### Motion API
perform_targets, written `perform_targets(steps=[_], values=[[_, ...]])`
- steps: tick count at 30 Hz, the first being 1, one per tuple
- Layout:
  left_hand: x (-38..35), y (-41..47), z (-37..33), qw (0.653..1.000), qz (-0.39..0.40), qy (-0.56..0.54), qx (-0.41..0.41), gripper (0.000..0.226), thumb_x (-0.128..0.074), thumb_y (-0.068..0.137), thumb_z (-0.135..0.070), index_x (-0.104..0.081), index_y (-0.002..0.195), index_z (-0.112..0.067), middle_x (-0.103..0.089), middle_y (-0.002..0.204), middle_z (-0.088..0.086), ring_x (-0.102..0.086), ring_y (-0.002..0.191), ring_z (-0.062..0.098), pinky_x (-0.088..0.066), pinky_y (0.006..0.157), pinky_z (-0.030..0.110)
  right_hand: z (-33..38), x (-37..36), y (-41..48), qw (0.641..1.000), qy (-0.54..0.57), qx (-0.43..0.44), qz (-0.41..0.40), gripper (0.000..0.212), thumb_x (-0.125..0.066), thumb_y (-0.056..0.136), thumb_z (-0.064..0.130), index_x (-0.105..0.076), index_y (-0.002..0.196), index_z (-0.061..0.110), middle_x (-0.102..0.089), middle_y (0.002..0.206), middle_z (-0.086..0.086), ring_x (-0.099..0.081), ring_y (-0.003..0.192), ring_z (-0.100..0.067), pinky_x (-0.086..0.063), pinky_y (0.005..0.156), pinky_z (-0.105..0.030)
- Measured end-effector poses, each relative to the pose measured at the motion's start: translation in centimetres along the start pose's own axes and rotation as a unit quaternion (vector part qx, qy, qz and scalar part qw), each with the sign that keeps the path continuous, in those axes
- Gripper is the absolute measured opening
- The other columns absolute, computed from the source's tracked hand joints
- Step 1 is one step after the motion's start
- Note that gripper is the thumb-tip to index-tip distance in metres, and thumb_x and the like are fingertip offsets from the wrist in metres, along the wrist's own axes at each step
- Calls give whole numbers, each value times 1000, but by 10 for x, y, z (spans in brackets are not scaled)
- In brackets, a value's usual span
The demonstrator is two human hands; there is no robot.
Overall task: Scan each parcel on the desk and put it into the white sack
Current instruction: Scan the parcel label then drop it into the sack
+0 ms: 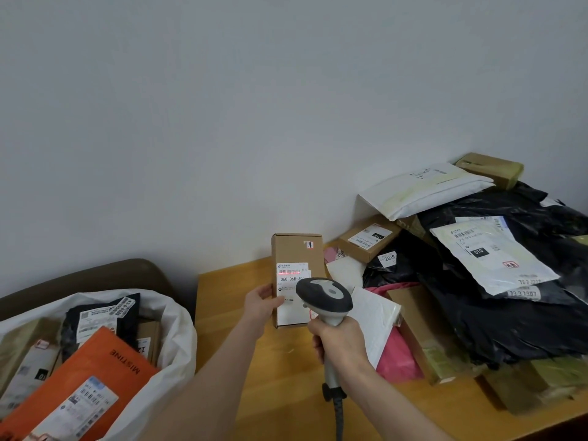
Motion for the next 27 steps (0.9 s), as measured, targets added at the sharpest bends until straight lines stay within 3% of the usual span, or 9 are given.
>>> perform_targets(steps=[16, 23, 27], values=[[28, 9, 9, 999, -26, -27, -1, 50, -69, 83, -3, -53, 129, -11, -63, 122, 6, -60, 111, 25, -51, 96, 43, 9, -23, 10, 998, -18, 22, 52, 20, -62, 86, 8, -59, 66, 7, -56, 53, -4, -51, 48, -14, -46, 52, -26], [73, -11, 7, 997, -56, -56, -7, 45, -65, 86, -2, -53, 128, -10, -63, 116, 2, -62, 99, 17, -55, 70, 23, 17, -62, 11, 991, 8, 25, 132, 11, -64, 84, 3, -62, 74, 7, -58, 57, -7, -52, 49, -15, -45, 51, -28], [129, -24, 10, 994, -76, -76, -14, 50, -66, 86, -5, -49, 132, -10, -61, 125, 8, -60, 110, 22, -55, 87, 32, 30, -108, 14, 985, -19, 51, 165, 9, -64, 85, 2, -63, 76, 3, -63, 55, -7, -51, 44, -14, -43, 48, -27]])
Point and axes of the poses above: each hand's wrist, its own y-axis towards the middle knuckle, its own x-axis out of the back of the hand, z = x × y, the point moved 7 cm from there along y, towards the middle knuckle
